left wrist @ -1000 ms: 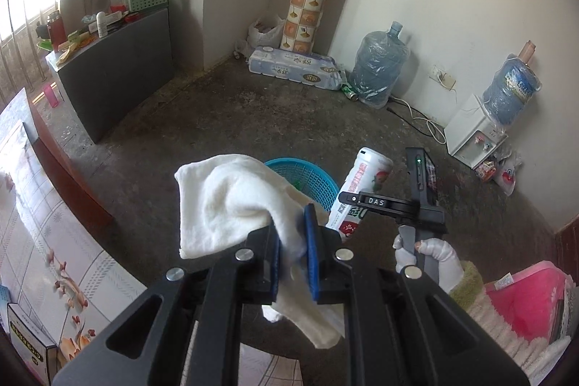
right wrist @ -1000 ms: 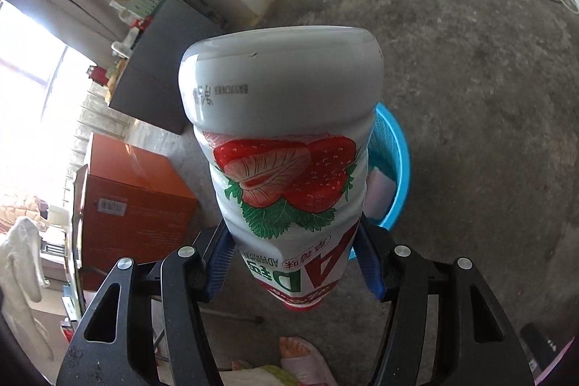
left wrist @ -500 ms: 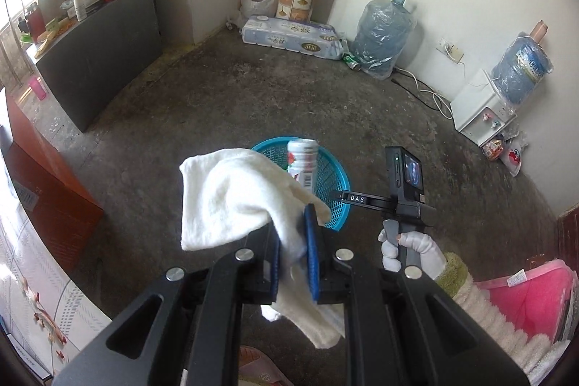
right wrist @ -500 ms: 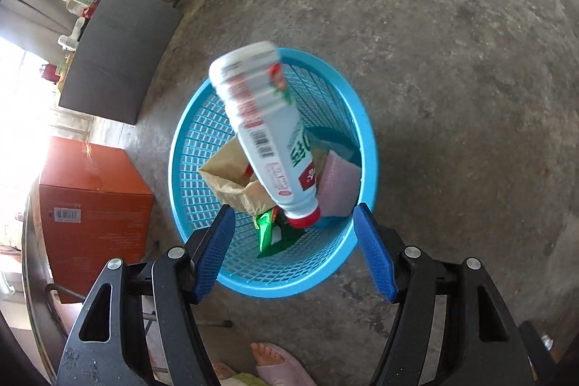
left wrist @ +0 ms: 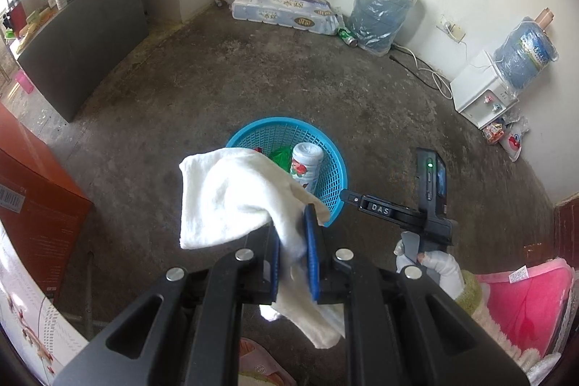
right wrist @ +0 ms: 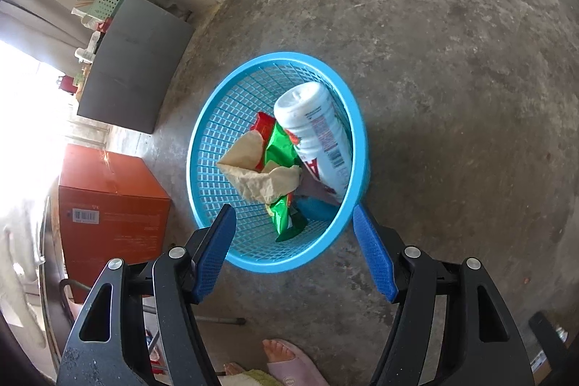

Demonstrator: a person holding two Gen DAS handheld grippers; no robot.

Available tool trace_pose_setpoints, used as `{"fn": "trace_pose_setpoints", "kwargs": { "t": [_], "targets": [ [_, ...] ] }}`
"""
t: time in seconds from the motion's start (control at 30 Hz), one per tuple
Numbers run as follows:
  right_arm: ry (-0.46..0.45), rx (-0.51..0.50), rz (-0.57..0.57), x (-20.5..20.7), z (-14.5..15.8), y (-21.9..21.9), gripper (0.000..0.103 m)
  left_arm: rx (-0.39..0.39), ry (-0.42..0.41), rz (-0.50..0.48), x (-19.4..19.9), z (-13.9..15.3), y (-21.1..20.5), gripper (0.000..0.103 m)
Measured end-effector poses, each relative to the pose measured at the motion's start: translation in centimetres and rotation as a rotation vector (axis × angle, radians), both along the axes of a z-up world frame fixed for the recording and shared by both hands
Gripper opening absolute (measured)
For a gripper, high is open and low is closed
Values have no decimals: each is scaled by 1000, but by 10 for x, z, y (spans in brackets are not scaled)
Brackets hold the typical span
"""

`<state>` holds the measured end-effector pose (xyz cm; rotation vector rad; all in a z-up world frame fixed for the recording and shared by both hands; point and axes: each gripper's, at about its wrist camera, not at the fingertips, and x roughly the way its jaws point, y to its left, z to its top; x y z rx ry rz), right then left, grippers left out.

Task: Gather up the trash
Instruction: 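Open the right tool to drop the bottle while the left tool drops the glove, then move both tools back over the table toward the printed bag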

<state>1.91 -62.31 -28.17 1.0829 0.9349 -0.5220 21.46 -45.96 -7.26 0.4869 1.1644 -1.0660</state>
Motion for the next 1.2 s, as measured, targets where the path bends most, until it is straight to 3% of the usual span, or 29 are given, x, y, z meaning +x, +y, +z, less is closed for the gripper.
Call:
{"fn": "trace_pose_setpoints", "kwargs": {
  "t": [0.2,0.27,0.3,0.33,0.43,0.5,0.67,0.83,1.07,1.2],
  "targets": [
    [-29,31,-29,-32,10,21,65,93,116,30,20,-54,-60,13],
    [-32,39,-44,-43,13,25,65,113,115,63,28,-73,-79,25],
    [-35,43,-52,-48,14,28,65,120,114,93,33,-82,-85,39],
    [-34,48,-60,-53,15,29,65,121,118,121,36,-88,-88,46],
    [-28,58,-72,-67,16,34,65,138,150,187,44,-103,-92,55],
    [-21,59,-73,-73,16,36,65,135,169,215,46,-104,-86,56],
    [-21,49,-74,-79,20,40,65,109,125,192,41,-79,-67,56],
    [-56,17,-39,-70,35,47,65,49,85,141,30,-29,-29,56],
    [-126,-46,53,-53,69,68,65,-117,1,150,6,43,80,58],
    [-155,-97,120,-41,92,86,65,-195,-87,241,-9,68,150,58]
  ]
}}
